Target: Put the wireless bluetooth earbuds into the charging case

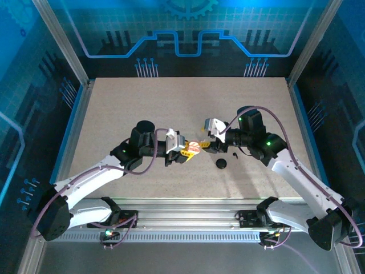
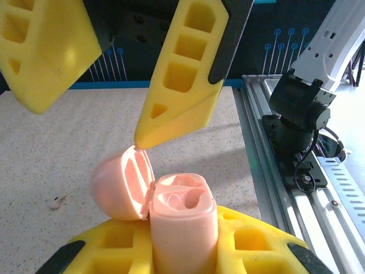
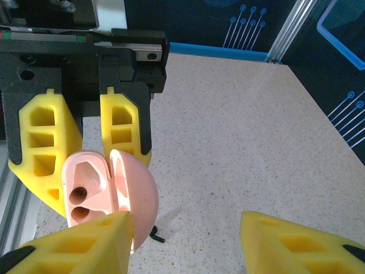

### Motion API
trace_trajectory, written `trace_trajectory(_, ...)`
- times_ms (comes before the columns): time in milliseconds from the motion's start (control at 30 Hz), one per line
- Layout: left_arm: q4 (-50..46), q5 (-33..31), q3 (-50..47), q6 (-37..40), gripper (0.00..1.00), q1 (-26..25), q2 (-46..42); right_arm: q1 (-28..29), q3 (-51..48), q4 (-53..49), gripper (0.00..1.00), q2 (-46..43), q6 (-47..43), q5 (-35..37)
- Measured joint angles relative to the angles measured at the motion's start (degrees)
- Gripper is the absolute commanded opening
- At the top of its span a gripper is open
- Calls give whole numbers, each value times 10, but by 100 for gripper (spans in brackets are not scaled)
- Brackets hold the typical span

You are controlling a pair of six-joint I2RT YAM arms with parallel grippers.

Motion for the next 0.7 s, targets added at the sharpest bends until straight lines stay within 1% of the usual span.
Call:
trace_trajectory(167,53,0,-22,-20,16,0,0,-1,0,4,54,-4,5,-6)
trace_trajectory(433,161,-6,-83,-61,14,2,0,-10,0,24,54,-10,26,-23)
trace_trajectory(567,233,-17,-118,-91,14,16,-1,-12,1,29,54,-10,40,-29)
trace_trajectory(700,307,-28,-151,-130,14,36,0,-12,2,33,54,-9,65,-20)
